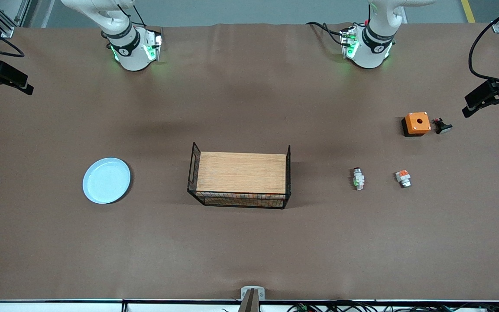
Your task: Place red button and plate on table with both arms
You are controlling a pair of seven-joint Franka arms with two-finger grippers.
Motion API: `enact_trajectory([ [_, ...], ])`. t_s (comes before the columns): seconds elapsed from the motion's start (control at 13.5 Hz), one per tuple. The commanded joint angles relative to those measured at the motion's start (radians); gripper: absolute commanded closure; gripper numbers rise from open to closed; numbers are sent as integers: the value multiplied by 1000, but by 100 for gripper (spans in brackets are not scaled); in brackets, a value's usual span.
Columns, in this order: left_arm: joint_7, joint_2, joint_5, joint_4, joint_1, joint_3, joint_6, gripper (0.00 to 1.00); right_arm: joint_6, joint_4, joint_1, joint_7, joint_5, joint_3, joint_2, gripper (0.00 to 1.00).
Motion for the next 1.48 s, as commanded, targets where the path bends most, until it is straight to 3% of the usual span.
enact_trajectory([
  [0.0, 16, -5, -17, 12, 4, 2, -20, 0, 40, -31, 23, 16, -14, -4, -26, 0],
  [0.97, 14, -3, -18, 12, 4, 3, -20, 0, 57, -41, 26, -1, -18, -6, -35, 0],
  [1.41, 14, -3, -18, 12, 4, 3, -22, 0, 100, -97, 13, -1, -9, -6, -78, 0],
])
